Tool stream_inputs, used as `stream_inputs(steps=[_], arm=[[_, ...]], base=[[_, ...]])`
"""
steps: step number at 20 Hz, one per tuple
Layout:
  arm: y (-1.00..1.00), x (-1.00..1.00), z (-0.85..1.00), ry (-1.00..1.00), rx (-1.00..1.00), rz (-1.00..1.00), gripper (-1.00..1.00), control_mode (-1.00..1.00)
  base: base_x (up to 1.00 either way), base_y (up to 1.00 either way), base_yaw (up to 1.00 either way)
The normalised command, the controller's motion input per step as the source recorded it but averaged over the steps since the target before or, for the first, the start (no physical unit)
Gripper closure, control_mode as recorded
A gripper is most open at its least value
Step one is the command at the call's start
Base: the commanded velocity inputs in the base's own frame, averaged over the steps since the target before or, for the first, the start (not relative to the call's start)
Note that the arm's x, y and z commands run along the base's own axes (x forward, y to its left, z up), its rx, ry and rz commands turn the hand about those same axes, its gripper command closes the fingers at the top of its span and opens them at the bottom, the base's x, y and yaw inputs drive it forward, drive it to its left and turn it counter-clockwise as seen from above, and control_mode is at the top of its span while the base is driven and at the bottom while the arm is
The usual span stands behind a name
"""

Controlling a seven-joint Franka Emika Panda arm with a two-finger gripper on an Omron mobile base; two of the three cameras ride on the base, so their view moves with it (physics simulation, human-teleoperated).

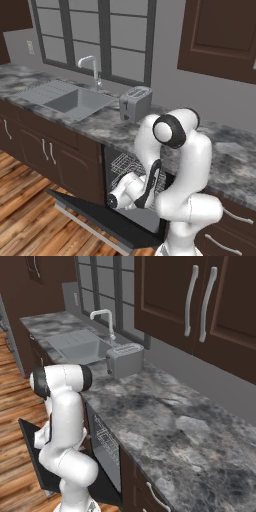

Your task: Open the dishwasher door and pull out the top rack.

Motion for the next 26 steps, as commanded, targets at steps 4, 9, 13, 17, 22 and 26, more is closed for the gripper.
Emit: stream_inputs(steps=[4,9,13,17,22,26], arm=[[0.00,0.19,0.00,0.00,-0.07,0.00,-1.00,-1.00],[0.00,0.37,0.00,0.00,-0.05,0.00,-1.00,-1.00],[0.00,0.50,0.00,0.00,-0.03,0.00,-1.00,-1.00],[0.00,0.52,-0.08,0.00,-0.01,0.00,-1.00,-1.00],[0.00,0.53,-0.16,0.00,-0.02,0.00,-1.00,-1.00],[0.00,0.49,-0.28,0.00,-0.04,0.00,-1.00,-1.00]], base=[[0.00,0.00,0.00],[0.00,0.00,0.00],[0.00,0.00,0.00],[0.00,0.00,0.00],[0.00,0.00,0.00],[0.00,0.00,0.00]])
